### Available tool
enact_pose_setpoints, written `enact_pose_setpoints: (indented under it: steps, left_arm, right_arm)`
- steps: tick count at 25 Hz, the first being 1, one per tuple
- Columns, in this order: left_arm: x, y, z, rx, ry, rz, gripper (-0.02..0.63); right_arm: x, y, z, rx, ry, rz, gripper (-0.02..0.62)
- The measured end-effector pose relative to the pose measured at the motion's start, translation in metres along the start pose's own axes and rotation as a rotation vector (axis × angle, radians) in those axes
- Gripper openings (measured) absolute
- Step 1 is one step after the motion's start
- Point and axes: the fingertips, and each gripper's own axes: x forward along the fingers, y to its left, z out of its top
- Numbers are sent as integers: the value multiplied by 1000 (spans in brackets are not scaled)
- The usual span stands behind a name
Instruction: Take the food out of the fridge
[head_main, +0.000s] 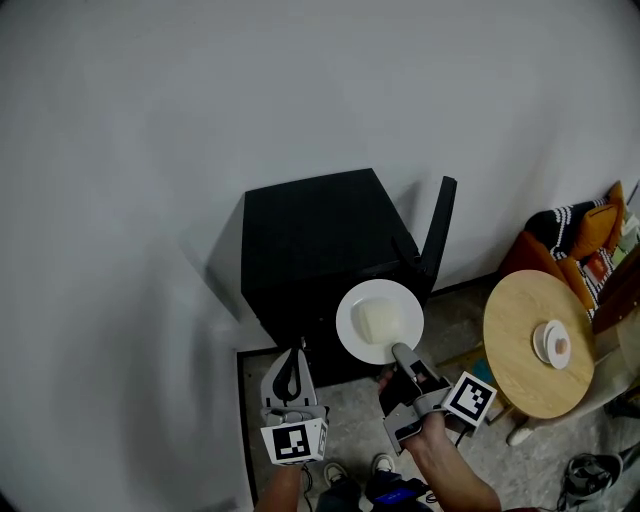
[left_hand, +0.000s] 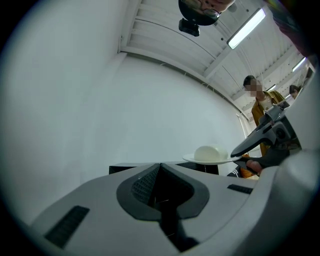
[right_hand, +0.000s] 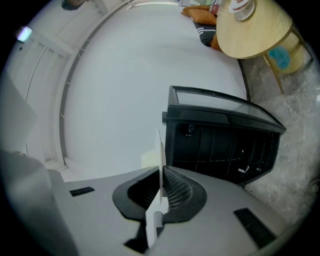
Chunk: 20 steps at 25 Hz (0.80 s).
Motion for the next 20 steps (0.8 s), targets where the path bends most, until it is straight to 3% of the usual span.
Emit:
enact_pose_setpoints:
  steps: [20]
  left_arm:
    - [-10, 7, 26, -4, -3, 4, 14]
  right_arm:
    - [-5, 31, -8, -32, 20, 49, 31]
